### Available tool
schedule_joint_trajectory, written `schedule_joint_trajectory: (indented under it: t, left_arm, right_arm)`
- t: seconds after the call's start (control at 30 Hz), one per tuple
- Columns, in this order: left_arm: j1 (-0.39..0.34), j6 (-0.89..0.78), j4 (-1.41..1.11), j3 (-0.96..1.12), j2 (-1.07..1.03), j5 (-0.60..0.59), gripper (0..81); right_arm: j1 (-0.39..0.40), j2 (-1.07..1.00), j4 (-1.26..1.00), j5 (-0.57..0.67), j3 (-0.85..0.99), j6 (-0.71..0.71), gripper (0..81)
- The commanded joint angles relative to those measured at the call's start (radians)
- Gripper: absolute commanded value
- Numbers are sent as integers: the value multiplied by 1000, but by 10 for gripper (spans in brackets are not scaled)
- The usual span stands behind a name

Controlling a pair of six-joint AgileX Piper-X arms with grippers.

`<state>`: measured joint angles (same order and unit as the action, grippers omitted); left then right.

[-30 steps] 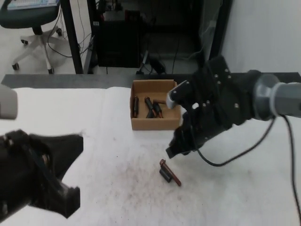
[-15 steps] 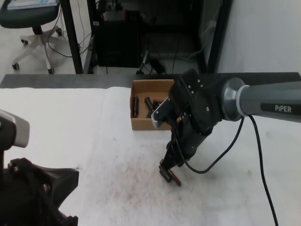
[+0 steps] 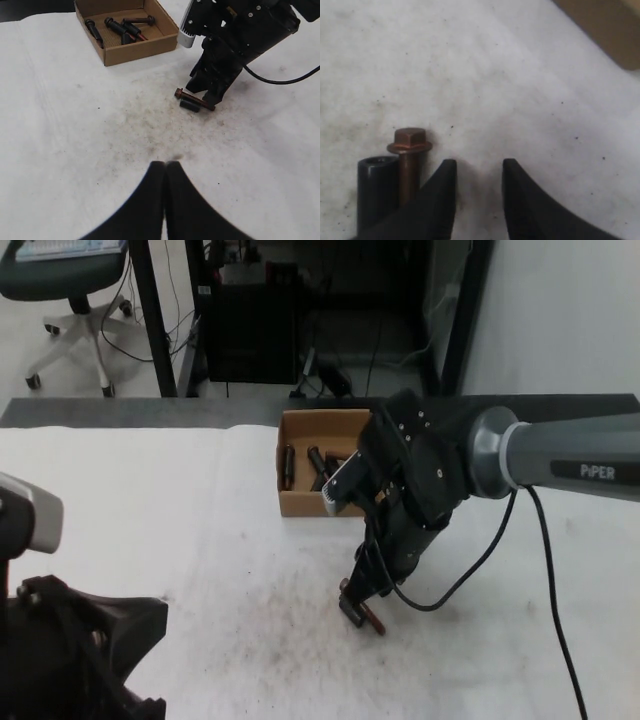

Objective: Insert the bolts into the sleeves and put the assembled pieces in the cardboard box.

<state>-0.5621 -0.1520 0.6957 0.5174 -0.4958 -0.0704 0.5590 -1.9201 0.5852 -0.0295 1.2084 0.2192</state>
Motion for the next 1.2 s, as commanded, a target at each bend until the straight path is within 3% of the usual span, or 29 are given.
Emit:
schedule_joint_trajectory:
  t: [0.0, 0.63, 1.17]
  left_arm:
    - [1, -6, -1, 1, 5, 9, 3]
    - [1, -6, -1, 1, 5, 9, 3]
    - [1, -6, -3, 1, 5, 9, 3]
  right_arm:
    - [0, -36, -4, -3, 3, 5, 300]
    - [0, -18, 3, 6, 28, 5, 300]
    - [0, 3, 112, 89, 65, 5, 300]
